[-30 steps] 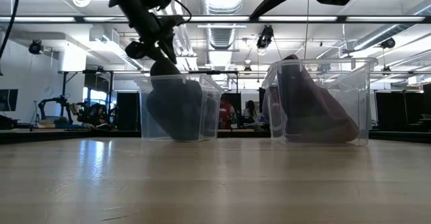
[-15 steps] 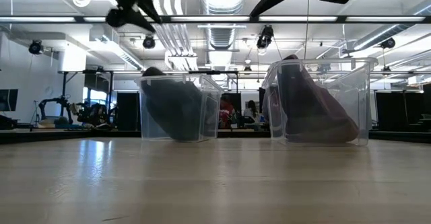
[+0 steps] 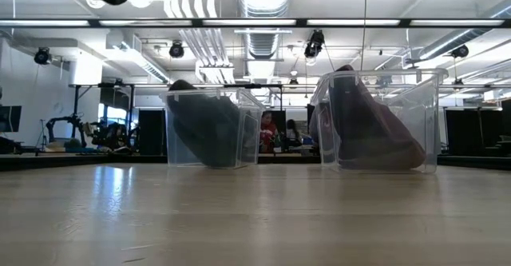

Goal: Pick & Place hat
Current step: Return to Home Position

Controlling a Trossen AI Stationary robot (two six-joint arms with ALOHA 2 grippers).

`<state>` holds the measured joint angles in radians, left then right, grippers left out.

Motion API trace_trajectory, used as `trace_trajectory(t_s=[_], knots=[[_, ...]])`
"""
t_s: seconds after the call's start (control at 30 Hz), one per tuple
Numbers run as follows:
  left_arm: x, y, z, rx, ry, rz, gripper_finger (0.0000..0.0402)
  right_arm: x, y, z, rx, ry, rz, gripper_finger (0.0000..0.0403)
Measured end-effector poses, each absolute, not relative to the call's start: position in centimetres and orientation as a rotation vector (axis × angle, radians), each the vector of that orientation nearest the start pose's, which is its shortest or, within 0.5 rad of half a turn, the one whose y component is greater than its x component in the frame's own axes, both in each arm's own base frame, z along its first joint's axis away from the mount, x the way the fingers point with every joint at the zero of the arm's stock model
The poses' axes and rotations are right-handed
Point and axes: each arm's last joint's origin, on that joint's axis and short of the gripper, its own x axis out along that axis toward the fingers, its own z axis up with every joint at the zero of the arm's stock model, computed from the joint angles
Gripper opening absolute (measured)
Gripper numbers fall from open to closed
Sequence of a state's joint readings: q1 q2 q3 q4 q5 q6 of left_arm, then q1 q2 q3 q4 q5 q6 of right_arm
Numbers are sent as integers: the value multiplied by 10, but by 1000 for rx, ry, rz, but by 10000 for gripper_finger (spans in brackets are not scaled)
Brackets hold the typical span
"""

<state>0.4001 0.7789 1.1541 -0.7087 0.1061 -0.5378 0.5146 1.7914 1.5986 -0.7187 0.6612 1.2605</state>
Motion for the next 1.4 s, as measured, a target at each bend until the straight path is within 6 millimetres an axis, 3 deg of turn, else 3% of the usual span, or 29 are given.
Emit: trace_trajectory(t_s=[0.2,0.43,0.6,0.77,0.93,1.07,1.17,1.4], knots=[[138,27,381,-608,90,-182,142,359,148,316,662,618,-343,247],[140,7,330,-646,36,-316,142,391,111,310,729,480,-5,247],[122,-3,318,-636,-49,-329,142,396,84,285,771,379,143,247],[102,-6,316,-607,-119,-372,142,382,53,270,721,358,96,247],[88,-6,310,-564,-182,-352,142,358,21,291,640,268,59,247],[89,-1,297,-609,-197,-211,142,330,-2,305,606,204,56,247],[88,-1,294,-723,-209,-198,142,308,-14,305,601,162,50,247],[87,-6,289,-511,-163,-374,142,261,-25,293,585,136,12,247]])
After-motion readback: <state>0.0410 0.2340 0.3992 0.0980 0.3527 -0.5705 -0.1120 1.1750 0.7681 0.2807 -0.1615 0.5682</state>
